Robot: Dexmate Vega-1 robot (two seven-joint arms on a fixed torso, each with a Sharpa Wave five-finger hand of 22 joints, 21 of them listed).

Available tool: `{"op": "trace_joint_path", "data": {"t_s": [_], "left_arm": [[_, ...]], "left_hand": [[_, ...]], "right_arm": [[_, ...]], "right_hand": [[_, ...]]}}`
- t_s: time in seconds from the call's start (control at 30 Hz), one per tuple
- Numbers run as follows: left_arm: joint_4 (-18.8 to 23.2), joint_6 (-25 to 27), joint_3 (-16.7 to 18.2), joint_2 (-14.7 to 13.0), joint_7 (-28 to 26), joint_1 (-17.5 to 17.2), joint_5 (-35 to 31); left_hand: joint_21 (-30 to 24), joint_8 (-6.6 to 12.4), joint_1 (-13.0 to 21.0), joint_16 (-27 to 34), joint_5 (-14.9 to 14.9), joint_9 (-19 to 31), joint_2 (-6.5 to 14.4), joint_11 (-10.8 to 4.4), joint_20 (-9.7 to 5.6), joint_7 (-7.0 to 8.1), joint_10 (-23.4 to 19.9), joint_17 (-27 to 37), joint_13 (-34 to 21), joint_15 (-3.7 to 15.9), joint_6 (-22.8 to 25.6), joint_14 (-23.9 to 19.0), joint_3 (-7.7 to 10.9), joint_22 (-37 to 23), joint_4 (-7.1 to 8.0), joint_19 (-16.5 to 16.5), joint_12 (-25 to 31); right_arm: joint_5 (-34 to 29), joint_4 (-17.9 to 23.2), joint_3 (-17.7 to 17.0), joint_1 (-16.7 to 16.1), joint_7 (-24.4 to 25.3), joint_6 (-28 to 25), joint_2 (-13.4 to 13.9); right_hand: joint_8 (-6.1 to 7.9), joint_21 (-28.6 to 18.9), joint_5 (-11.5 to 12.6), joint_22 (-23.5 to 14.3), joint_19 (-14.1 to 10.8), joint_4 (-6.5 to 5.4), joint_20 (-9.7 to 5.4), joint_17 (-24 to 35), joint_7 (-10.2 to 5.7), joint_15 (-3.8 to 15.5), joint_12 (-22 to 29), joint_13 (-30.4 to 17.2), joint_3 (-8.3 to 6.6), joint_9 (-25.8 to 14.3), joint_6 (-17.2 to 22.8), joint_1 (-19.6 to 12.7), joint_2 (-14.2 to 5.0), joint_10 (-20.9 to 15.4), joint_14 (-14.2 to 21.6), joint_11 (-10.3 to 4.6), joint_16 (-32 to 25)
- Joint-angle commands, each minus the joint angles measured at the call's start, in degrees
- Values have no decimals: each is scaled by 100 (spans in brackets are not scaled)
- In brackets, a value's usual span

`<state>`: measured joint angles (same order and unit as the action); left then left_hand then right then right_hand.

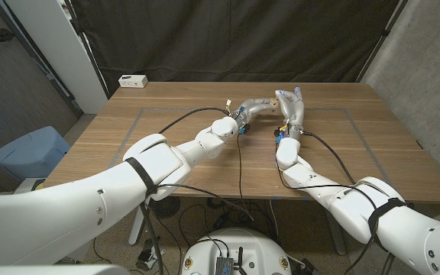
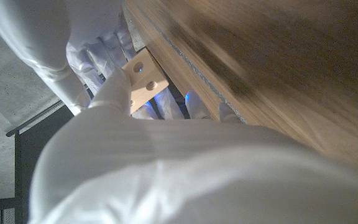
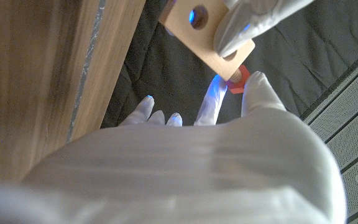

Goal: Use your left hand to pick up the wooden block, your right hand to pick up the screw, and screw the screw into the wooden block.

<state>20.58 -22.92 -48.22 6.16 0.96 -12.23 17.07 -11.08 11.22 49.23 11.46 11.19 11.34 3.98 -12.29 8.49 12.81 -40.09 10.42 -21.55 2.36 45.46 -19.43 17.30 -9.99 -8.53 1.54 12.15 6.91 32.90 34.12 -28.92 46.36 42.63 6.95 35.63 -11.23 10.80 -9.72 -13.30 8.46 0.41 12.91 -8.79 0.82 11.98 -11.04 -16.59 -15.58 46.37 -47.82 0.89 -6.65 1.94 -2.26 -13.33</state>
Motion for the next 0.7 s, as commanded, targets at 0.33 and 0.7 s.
{"op": "trace_joint_path", "data": {"t_s": [0.33, 0.7], "left_arm": [[-8, 171, -6, 9, -4, 33, 38], [-8, 170, -9, 10, -4, 35, 53]], "left_hand": [[-16, 34, -34, -9, 25, 8, 9, -3, 3, -1, 42, 1, 8, 417, 32, -9, 42, -20, -5, -14, 16], [-15, 32, -34, -8, 24, 8, 10, -2, 1, -1, 45, 2, 9, 420, 23, -11, 44, -20, -5, -17, 16]], "right_arm": [[19, -196, 32, 111, 27, 63, -103], [50, -245, 57, 125, -15, 51, -131]], "right_hand": [[31, -6, -11, -33, 7, 1, -25, 29, -25, 42, -8, -24, -26, -18, 48, -9, -61, -20, 9, -23, 6], [32, -6, -11, -33, 9, 3, -27, 31, -18, 42, -10, -24, -25, -12, 40, -10, -63, -18, 7, -30, 11]]}}
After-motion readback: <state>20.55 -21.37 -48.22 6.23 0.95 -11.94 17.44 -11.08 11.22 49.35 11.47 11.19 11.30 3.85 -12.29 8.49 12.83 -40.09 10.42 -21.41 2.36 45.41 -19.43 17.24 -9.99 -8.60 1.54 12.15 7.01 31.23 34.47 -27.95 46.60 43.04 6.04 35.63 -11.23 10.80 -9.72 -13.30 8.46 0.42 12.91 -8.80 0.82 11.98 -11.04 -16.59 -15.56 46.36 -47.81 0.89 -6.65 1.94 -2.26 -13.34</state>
